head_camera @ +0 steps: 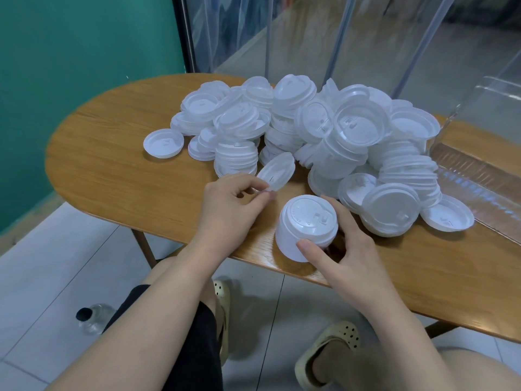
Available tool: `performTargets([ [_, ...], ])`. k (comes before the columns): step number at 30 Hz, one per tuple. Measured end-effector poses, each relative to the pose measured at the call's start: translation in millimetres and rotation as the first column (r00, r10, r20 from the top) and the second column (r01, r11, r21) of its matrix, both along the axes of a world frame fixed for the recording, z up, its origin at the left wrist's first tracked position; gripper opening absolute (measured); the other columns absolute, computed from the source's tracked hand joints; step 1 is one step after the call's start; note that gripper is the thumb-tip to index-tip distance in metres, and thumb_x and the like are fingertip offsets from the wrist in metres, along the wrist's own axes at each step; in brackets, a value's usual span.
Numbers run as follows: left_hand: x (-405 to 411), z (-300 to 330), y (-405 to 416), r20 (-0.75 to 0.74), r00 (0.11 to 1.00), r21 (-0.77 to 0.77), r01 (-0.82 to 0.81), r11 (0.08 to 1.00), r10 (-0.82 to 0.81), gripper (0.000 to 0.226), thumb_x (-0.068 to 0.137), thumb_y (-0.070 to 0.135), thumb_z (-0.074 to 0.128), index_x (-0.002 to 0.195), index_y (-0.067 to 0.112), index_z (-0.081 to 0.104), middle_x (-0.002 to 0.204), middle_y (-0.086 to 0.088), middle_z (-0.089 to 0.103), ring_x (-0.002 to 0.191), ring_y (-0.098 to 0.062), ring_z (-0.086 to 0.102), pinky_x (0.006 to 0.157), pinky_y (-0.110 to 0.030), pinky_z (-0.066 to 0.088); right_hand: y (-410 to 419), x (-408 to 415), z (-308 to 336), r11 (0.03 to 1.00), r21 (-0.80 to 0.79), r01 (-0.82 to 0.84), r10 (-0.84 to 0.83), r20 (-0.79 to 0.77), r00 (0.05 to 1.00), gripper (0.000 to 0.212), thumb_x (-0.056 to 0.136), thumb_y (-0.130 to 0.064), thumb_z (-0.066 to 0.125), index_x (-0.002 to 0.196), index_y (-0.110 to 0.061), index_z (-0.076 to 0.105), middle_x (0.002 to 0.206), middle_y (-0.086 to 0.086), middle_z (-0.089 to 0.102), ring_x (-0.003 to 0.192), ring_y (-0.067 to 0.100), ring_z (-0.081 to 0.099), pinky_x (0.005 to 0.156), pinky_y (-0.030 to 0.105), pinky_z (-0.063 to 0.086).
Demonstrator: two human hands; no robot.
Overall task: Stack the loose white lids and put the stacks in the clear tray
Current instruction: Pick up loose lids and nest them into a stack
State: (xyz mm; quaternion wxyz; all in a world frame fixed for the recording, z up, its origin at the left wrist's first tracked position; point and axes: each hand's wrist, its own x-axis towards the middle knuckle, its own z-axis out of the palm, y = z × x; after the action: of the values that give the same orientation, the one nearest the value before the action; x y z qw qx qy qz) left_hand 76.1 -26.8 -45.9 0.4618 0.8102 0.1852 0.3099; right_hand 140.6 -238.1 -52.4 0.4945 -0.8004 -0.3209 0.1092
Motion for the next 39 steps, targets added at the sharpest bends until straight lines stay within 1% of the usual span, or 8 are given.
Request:
performTargets([
  [3, -4, 6, -3, 0.047, 0.999, -0.162, 0.026, 0.986, -0.019, 0.019, 0.083, 0.019, 0.085, 0.073, 0.027, 0.071, 0.066, 0.008, 0.063, 0.067, -0.004, 0.055, 0.069, -0.019, 0.045, 0, -1, 0, 1.000, -0.003, -0.001, 0.001, 0.000, 1.000, 0.072, 0.074, -0.063, 0.071, 0.140, -0.056, 0.044, 0.127, -0.040, 0.058, 0.124, -0.008, 0.055, 0.103, 0.029, 0.048],
  [7, -9, 15, -3, 0.182, 0.982, -0.353, 0.118, 0.928, -0.056, 0.007, 0.090, 0.015, 0.077, 0.089, 0.010, 0.072, 0.086, -0.012, 0.075, 0.078, -0.021, 0.068, 0.079, -0.035, 0.056, 1, -2, 2, 1.000, -0.006, -0.006, 0.006, -0.005, 1.000, 0.063, 0.084, -0.047, 0.080, 0.137, -0.057, 0.046, 0.124, -0.038, 0.060, 0.122, -0.006, 0.057, 0.103, 0.031, 0.049],
  [12, -11, 14, -5, 0.310, 0.935, -0.640, 0.339, 0.690, -0.171, 0.014, 0.091, 0.019, 0.074, 0.098, 0.008, 0.072, 0.095, -0.009, 0.077, 0.093, -0.019, 0.073, 0.088, -0.030, 0.057, 1, -1, 3, 1.000, -0.007, -0.010, 0.010, 0.001, 1.000, 0.063, 0.085, -0.046, 0.080, 0.138, -0.053, 0.048, 0.125, -0.035, 0.061, 0.122, -0.004, 0.058, 0.101, 0.033, 0.051],
  [17, -7, 9, -5, 0.334, 0.894, -0.728, 0.447, 0.520, -0.299, 0.014, 0.090, 0.016, 0.065, 0.098, 0.005, 0.071, 0.101, -0.014, 0.070, 0.099, -0.027, 0.060, 0.088, -0.031, 0.051, 2, -1, 3, 1.000, -0.001, -0.015, 0.015, 0.015, 1.000, 0.060, 0.084, -0.045, 0.079, 0.133, -0.059, 0.047, 0.122, -0.035, 0.063, 0.118, -0.005, 0.060, 0.095, 0.025, 0.050],
  [21, -2, 4, -7, 0.255, 0.891, -0.730, 0.432, 0.530, -0.375, 0.021, 0.089, 0.018, 0.067, 0.106, 0.006, 0.074, 0.095, -0.005, 0.071, 0.090, -0.020, 0.052, 0.078, -0.028, 0.039, 3, -1, 4, 1.000, 0.003, -0.005, 0.005, 0.025, 1.000, 0.061, 0.085, -0.042, 0.080, 0.121, -0.074, 0.043, 0.121, -0.039, 0.061, 0.117, -0.010, 0.058, 0.090, 0.008, 0.045],
  [24, -2, 5, -5, 0.209, 0.902, -0.724, 0.403, 0.560, -0.378, 0.030, 0.089, 0.021, 0.068, 0.113, 0.004, 0.075, 0.100, -0.006, 0.071, 0.086, -0.014, 0.052, 0.075, -0.027, 0.037, 2, -1, 4, 1.000, 0.010, -0.006, 0.006, 0.023, 1.000, 0.061, 0.086, -0.037, 0.082, 0.120, -0.071, 0.045, 0.119, -0.043, 0.060, 0.116, -0.014, 0.057, 0.089, 0.003, 0.041],
  [30, -4, 5, -7, 0.041, 0.917, -0.573, 0.347, 0.743, -0.397, 0.027, 0.099, 0.019, 0.066, 0.124, 0.012, 0.073, 0.099, -0.013, 0.069, 0.076, -0.006, 0.054, 0.071, -0.016, 0.044, 2, -1, 4, 1.000, 0.019, -0.010, 0.010, 0.019, 1.000, 0.063, 0.081, -0.046, 0.079, 0.129, -0.064, 0.042, 0.123, -0.048, 0.055, 0.121, -0.018, 0.051, 0.092, 0.001, 0.038],
  [39, -7, 9, -14, 0.007, 0.899, -0.413, 0.401, 0.818, -0.437, 0.018, 0.100, 0.012, 0.065, 0.114, 0.020, 0.074, 0.071, -0.004, 0.055, 0.070, -0.010, 0.055, 0.071, -0.015, 0.047, 2, 3, -5, 0.999, 0.043, -0.003, 0.002, 0.017, 1.000, 0.076, 0.078, -0.031, 0.090, 0.140, -0.046, 0.049, 0.124, -0.037, 0.062, 0.122, -0.009, 0.056, 0.094, 0.006, 0.041],
])
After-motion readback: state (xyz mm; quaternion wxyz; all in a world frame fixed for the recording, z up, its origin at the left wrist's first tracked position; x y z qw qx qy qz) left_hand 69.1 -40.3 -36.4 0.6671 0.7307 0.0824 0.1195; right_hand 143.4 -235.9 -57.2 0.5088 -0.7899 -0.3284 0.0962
